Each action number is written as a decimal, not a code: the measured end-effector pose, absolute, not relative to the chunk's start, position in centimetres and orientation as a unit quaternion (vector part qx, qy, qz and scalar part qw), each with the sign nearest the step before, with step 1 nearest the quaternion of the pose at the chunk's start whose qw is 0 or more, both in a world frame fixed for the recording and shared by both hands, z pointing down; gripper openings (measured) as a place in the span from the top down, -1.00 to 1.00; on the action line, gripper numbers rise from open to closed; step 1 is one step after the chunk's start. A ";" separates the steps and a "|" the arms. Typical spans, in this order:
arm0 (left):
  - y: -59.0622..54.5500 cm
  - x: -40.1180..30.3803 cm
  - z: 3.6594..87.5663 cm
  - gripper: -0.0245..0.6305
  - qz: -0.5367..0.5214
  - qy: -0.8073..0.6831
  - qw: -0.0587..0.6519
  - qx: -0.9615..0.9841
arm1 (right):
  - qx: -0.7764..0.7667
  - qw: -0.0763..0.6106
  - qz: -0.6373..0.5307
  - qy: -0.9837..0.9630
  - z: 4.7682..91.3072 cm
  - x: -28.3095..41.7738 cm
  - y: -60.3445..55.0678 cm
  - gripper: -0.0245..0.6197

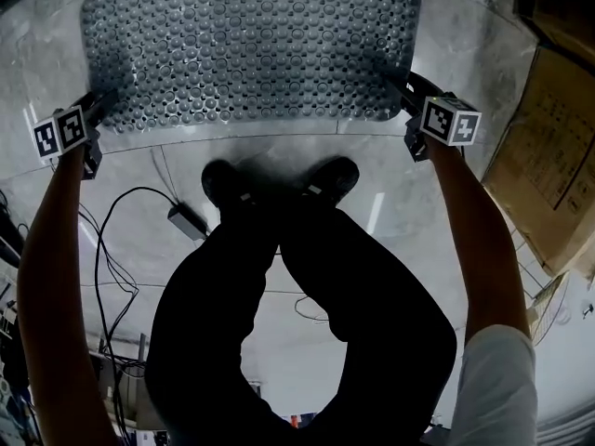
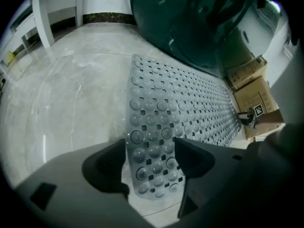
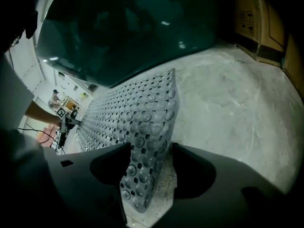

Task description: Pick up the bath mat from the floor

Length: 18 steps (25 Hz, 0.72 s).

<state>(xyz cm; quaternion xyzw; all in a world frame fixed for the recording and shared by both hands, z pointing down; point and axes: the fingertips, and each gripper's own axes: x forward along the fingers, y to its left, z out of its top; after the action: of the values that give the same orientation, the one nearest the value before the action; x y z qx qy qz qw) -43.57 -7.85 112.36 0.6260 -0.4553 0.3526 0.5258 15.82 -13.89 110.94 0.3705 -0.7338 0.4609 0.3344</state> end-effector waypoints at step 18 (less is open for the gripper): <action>-9.0 -41.7 101.9 0.87 0.279 -0.477 0.523 0.649 | 0.425 0.267 0.456 -0.735 100.8 12.6 -14.5 0.80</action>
<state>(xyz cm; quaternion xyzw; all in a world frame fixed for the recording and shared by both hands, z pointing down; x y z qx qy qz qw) -41.69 -9.03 101.95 0.6487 -0.4772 0.2790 0.5230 12.55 -14.50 100.78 0.4245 -0.7354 0.4558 0.2668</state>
